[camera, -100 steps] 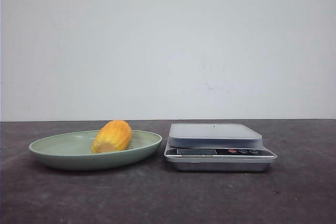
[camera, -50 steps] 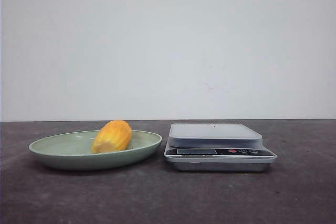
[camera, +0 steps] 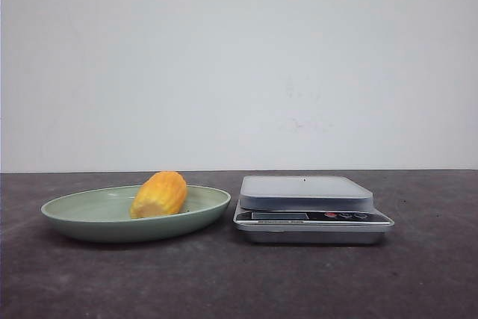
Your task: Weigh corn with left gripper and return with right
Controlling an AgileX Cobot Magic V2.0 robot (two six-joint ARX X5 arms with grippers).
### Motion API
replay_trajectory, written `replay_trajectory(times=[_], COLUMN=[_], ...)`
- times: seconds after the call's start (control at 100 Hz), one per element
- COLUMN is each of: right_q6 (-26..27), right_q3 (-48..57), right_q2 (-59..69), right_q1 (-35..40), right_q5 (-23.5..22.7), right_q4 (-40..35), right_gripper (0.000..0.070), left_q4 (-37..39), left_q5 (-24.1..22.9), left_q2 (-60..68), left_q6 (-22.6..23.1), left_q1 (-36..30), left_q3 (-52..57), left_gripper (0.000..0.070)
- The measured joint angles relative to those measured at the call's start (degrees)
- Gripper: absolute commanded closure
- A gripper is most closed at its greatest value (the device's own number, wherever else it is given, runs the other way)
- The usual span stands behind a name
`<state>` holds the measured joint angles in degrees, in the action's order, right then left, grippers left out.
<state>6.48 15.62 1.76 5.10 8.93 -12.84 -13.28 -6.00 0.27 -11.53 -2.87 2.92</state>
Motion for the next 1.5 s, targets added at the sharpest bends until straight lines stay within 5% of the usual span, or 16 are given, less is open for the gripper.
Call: replay_trajectory(times=[0.26, 0.45, 1.5], right_q6=[-4.85, -5.27, -5.29], right_q3=[-10.32, -14.49, -14.62], right_q2=[-1.44, -1.46, -1.40], right_q1=[-0.20, -0.20, -0.20], right_q5=[-0.55, -4.96, -6.32], right_q4=[1.64, 2.43, 3.10], right_gripper=[0.0687, 0.0687, 0.0687], left_q4=[0.00, 0.00, 0.02], left_q5=[0.00, 0.00, 0.00], left_q2=[0.00, 0.00, 0.00], left_q6=[0.00, 0.00, 0.00], left_q1=[0.00, 0.00, 0.00], left_q3=[0.00, 0.00, 0.00], left_gripper=[0.0700, 0.0700, 0.0700])
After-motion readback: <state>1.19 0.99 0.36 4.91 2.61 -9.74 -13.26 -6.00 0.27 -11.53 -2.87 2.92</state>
